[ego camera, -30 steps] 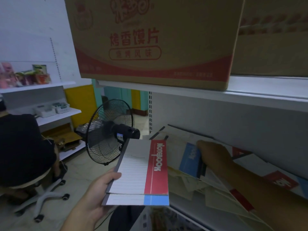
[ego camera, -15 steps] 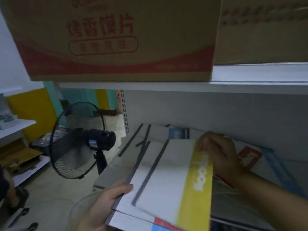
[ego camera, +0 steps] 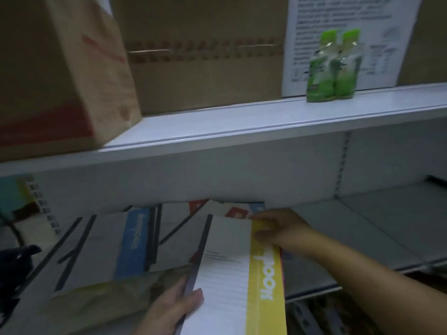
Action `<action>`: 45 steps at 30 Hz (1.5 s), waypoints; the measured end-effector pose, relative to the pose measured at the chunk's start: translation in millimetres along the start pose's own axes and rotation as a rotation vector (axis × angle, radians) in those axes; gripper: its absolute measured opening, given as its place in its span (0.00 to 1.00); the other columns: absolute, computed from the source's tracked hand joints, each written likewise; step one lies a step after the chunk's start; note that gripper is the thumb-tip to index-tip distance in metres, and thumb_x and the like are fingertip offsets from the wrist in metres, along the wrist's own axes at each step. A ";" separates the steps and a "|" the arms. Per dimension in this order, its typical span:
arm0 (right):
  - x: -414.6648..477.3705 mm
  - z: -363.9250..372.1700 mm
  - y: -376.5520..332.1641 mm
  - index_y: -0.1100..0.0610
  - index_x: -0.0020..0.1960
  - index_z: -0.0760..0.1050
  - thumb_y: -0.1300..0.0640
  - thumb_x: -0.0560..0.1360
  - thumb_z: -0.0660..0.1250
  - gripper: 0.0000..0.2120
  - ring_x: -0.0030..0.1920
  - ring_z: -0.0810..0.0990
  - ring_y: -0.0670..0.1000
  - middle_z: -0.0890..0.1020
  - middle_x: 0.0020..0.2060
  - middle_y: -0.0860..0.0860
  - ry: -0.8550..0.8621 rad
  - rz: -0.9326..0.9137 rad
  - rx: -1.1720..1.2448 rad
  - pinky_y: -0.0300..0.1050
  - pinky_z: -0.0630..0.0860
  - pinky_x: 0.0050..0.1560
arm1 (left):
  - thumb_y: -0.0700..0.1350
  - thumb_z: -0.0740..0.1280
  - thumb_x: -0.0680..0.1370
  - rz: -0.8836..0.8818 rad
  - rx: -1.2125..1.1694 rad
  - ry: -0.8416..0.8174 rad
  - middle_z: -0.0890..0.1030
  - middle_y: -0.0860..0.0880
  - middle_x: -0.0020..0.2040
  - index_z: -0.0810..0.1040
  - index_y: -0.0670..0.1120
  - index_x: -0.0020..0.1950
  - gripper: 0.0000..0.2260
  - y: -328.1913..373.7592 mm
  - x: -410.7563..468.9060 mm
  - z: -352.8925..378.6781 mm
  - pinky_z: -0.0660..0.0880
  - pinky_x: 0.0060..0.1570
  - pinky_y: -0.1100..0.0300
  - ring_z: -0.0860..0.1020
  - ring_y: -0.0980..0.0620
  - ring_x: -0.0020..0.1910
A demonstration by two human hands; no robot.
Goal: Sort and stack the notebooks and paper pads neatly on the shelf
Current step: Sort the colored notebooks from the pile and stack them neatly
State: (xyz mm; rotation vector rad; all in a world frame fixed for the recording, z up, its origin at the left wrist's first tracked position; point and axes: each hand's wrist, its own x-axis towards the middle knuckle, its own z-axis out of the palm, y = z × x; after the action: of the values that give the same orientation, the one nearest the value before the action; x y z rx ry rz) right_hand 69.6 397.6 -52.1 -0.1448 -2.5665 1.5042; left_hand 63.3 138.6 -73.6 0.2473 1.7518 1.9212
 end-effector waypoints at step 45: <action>-151.1 -611.6 368.2 0.50 0.58 0.75 0.66 0.72 0.61 0.18 0.48 0.80 0.49 0.80 0.48 0.44 0.595 0.563 0.013 0.42 0.80 0.45 | 0.29 0.65 0.75 -0.207 0.183 -0.266 0.80 0.38 0.50 0.77 0.36 0.55 0.10 -120.4 319.7 766.2 0.74 0.56 0.49 0.78 0.37 0.51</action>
State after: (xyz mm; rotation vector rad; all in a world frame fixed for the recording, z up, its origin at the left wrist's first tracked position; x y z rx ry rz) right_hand 333.8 1076.5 -93.7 -1.1962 -2.1063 1.3396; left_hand 182.5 965.9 -145.7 0.3548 1.7013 1.5104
